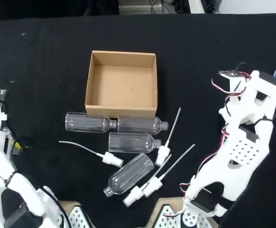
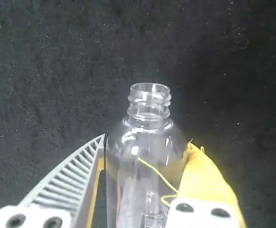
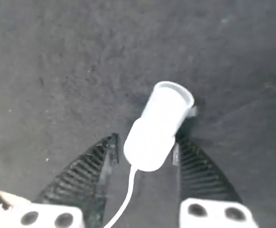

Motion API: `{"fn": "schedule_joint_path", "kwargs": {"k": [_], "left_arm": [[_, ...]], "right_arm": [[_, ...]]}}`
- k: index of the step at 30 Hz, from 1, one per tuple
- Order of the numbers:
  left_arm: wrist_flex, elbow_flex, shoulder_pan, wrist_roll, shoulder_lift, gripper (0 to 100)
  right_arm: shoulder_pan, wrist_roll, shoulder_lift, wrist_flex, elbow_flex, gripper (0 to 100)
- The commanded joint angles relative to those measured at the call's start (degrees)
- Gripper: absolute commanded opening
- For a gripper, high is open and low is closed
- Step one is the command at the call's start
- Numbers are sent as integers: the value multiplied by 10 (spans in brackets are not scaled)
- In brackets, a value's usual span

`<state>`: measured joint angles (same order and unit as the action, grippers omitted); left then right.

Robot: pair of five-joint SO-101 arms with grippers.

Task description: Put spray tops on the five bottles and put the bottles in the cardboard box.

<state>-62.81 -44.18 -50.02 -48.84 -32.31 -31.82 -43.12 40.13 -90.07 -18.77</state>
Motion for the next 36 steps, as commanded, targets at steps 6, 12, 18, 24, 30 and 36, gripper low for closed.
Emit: {"fn": "schedule_joint_path", "kwargs": {"k": [6,12,18,24,30,36], "left_arm": [[-1,11,9,4,-14,30],[-5,7,40,6,-14,30],[-5,7,44,6,-14,30],[-5,7,41,4,-18,30],[-5,7,42,4,-18,30],[-5,7,42,4,-17,30]], "right_arm": [[-5,-4,-33,22,-16,12],[-4,30,-93,-11,-55,11],[-3,57,-65,31,-55,12],[7,105,-15,54,-61,138],[21,183,-30,-1,-102,175],[30,195,1,-8,-123,290]]}}
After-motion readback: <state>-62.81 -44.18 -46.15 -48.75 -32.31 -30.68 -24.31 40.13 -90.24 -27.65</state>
